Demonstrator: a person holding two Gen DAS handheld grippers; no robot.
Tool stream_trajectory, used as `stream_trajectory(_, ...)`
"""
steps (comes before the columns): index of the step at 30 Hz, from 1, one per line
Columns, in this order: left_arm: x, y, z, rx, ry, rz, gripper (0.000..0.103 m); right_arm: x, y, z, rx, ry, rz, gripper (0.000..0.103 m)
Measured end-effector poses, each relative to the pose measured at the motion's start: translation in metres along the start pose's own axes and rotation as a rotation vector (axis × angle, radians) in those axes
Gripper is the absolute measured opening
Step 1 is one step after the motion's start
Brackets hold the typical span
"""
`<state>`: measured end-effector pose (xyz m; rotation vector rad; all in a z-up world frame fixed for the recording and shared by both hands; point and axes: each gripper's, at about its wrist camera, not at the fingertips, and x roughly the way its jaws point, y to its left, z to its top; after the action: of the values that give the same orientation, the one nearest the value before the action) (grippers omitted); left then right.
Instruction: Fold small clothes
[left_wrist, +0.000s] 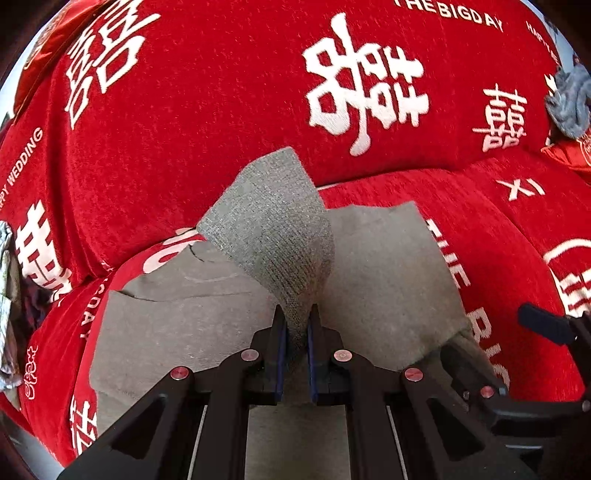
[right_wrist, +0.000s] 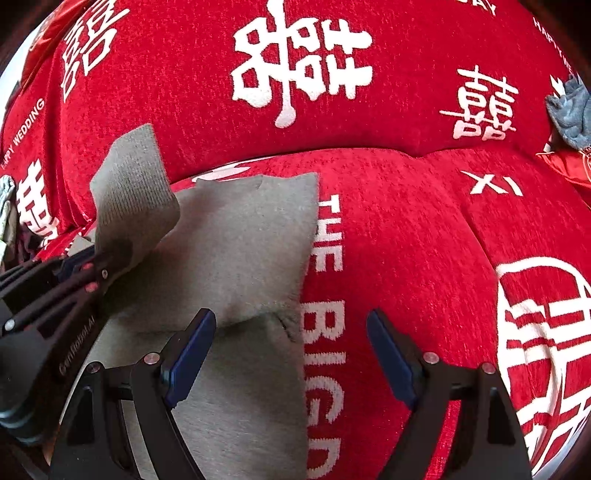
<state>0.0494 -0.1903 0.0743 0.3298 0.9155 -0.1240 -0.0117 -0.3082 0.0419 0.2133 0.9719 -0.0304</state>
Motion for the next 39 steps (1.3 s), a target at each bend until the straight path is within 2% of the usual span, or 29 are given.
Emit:
stream_trajectory(9,0.005,-0.008,-0.007,0.044,0.014,-0.062,0.010,0.000,-0.007,0.001,0.015,0.005,-0.007,0.086)
stream_trajectory(13,0.016,0.001,-0.011,0.002,0.058,-0.103,0.011,-0.001,-0.009,0.001,0.019,0.003,-0.016,0.086)
stream_trajectory(18,0.022,0.009,-0.013,-0.052,0.085,-0.199,0.011,-0.003,-0.012,0.003,0.033,-0.001,-0.018,0.086)
stream_trajectory(19,0.024,0.010,-0.013,-0.064,0.095,-0.216,0.014,-0.003,-0.012,0.003,0.032,0.000,-0.018,0.086)
stream_trajectory(20,0.027,0.012,-0.014,-0.077,0.109,-0.242,0.022,-0.004,-0.012,0.003,0.031,-0.002,-0.016,0.086)
stream_trajectory(21,0.029,0.015,-0.015,-0.094,0.120,-0.274,0.061,-0.004,-0.012,0.003,0.030,-0.003,-0.014,0.086)
stream_trajectory(22,0.030,0.019,-0.017,-0.120,0.120,-0.268,0.082,-0.005,-0.012,0.003,0.032,-0.005,-0.015,0.085)
stream_trajectory(23,0.030,0.025,-0.019,-0.148,0.102,-0.254,0.088,-0.005,-0.014,0.003,0.036,-0.005,-0.013,0.085)
stream_trajectory(27,0.032,0.038,-0.024,-0.197,0.111,-0.305,0.088,-0.003,-0.016,0.003,0.045,-0.001,-0.009,0.085)
stream_trajectory(32,0.016,0.062,-0.032,-0.213,0.046,-0.370,0.088,-0.012,-0.016,0.007,0.079,-0.025,0.047,0.085)
stream_trajectory(34,0.012,0.083,-0.038,-0.251,0.017,-0.387,0.088,-0.014,-0.007,0.013,0.070,-0.033,0.063,0.085)
stream_trajectory(36,0.018,0.104,-0.041,-0.298,0.018,-0.379,0.088,-0.012,0.009,0.021,0.041,-0.033,0.075,0.085)
stream_trajectory(39,0.036,0.139,-0.049,-0.393,0.061,-0.316,0.088,-0.005,0.046,0.026,-0.033,-0.038,0.094,0.085)
